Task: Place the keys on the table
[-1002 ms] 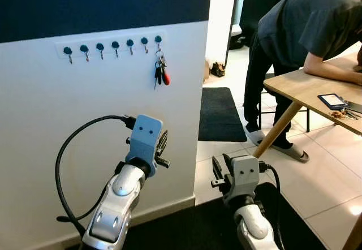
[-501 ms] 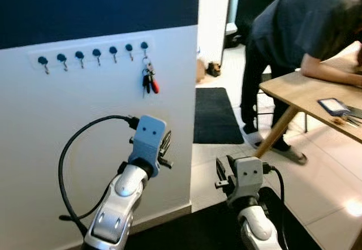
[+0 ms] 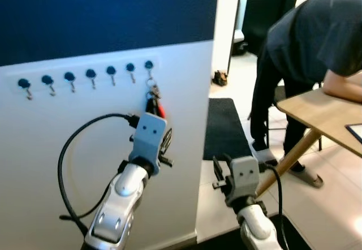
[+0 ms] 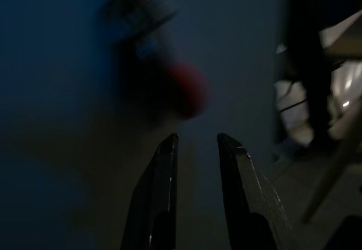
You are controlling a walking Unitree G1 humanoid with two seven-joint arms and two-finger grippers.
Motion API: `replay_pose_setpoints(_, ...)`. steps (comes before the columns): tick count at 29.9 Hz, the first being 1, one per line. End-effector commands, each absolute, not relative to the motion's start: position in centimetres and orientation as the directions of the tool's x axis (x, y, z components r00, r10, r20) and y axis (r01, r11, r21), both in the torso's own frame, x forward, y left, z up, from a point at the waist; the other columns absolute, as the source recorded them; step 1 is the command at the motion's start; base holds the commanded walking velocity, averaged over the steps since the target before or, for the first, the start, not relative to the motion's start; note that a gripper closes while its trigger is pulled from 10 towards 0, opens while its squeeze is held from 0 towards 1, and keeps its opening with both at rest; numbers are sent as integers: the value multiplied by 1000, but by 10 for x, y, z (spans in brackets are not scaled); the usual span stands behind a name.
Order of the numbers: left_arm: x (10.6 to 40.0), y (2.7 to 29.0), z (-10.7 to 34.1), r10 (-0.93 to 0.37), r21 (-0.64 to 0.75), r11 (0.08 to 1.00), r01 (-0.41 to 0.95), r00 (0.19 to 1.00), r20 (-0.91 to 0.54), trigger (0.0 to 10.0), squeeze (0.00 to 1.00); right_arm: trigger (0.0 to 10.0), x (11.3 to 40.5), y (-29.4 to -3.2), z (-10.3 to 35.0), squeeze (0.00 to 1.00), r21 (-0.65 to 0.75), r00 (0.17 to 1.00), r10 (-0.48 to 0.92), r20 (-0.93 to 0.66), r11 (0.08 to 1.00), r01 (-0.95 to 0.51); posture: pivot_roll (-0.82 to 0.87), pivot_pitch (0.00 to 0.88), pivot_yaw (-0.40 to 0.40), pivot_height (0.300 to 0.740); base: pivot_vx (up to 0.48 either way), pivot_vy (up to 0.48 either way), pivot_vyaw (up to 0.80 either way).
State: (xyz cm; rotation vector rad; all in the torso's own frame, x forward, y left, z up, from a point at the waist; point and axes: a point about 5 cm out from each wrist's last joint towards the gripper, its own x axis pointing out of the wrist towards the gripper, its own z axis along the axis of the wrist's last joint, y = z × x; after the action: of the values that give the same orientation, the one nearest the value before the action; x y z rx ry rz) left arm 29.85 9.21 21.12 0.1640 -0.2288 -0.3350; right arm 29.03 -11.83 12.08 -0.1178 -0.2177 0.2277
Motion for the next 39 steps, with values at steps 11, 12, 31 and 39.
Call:
replay_pose_setpoints(11,293,96,211,-350,165,933,321,915,200,10000,0,10000,287,-112,119,0,-118,942,275,195,960,-256,104,88,65,740,97,0,463)
replay_pose_setpoints(12,292,96,211,-358,163,930,330,912,202,10000,0,10000,287,-112,119,0,-117,941,277,194,959,-258,103,88,65,740,0,0,0)
replay_pose_setpoints(31,261,128,211,-283,178,952,250,939,194,10000,0,10000,285,-115,172,0,-181,879,274,391,959,-218,115,99,70,740,0,0,0)
replay_pose_setpoints(39,264,137,224,-228,203,962,181,944,238,10000,0,10000,300,-101,224,0,-25,819,288,496,948,-318,130,109,58,740,0,0,0)
